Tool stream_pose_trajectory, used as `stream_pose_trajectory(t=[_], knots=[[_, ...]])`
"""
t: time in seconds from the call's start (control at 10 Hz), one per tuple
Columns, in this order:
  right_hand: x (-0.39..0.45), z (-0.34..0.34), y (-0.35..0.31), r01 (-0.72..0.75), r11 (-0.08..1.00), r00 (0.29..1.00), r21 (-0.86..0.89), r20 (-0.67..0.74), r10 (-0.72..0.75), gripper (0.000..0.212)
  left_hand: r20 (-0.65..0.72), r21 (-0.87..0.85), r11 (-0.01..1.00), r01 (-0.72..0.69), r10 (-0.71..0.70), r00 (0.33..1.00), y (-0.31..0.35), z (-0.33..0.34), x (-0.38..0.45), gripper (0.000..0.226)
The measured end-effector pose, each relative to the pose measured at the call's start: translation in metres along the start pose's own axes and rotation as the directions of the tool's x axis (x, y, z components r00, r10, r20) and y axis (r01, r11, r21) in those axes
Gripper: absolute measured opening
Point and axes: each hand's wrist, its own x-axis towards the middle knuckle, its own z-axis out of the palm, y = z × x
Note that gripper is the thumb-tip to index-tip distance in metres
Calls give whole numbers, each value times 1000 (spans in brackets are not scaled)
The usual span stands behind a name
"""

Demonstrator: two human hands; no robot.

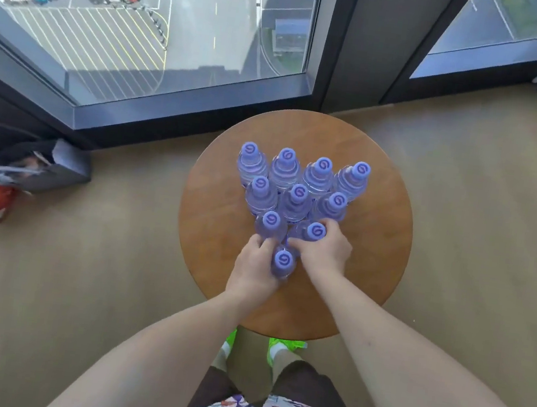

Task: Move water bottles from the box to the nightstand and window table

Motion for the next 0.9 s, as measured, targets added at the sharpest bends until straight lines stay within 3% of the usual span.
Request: stream_pose_trajectory(t=[0.3, 0.6, 0.9], knots=[[-7, 5, 0, -11, 998, 1000, 66, -17, 12, 67, -100, -43, 998, -45, 40, 994, -5, 16, -4, 58], [-20, 2, 12, 2, 992, 1000, 130, -25, 1, 62, -22, -35, 999, -28, 27, 999, -14, 12, 1, 77], [-38, -7, 7, 39, 991, 996, 126, -82, -28, 56, -112, -8, 977, -214, 211, 971, -4, -18, -15, 49]])
